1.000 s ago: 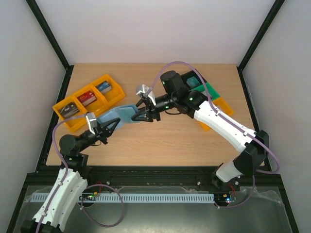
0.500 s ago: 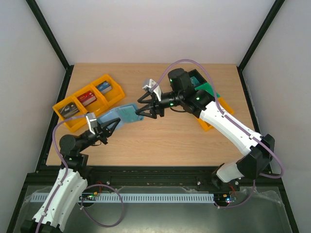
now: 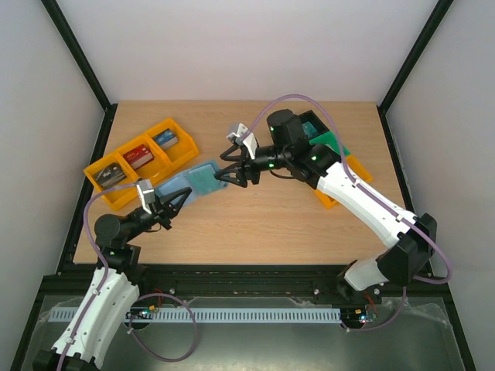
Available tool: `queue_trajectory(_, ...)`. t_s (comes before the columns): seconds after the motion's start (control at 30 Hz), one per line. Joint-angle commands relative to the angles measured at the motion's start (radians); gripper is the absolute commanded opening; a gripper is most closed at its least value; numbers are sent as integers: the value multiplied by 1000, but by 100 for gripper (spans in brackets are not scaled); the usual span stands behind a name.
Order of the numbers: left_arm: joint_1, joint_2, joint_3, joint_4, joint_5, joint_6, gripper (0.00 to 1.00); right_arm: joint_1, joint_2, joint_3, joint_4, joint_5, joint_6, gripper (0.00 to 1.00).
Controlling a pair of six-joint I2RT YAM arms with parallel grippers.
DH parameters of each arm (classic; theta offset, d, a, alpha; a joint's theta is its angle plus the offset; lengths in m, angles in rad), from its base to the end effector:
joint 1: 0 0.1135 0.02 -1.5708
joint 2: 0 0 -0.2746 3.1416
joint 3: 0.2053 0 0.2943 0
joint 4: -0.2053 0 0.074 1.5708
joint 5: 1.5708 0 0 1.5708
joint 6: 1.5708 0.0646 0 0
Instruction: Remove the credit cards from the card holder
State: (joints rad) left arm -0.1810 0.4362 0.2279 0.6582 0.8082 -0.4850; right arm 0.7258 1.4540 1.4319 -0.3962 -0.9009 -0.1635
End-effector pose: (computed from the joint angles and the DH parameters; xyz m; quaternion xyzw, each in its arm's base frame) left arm 0.1610 -0.0770 0.2802 0.2552 0.5335 -0.4521 0.6677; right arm 0.2519 0.2912 0.3935 -0.5389 0.5794 0.4868 0.3700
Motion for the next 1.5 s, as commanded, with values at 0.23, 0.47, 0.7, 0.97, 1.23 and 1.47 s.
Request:
queue_trajectory(0.23,0,-1,11,29,-1,20,2,77,7,-61,221,114,101,67)
queue_trajectory(0.47,0,-2,11,29,-3,19,2,96,30,-51,215,82,85,61)
queue_trajectory(0.7,0,-3,10,32,-2,17,2,95,41,-36,174,-17,57,34)
queue_trajectory(0.97,0,-2,11,38,4,23,2,127,126,19,176,-47,97,29)
queue_trajectory(1.23,0,-4,5,40,-15,10,2,117,62,15,108,-6,13,60)
queue_trajectory(1.47,0,-8,5,36,-17,11,2,1,-39,-53,67,3,-3,67)
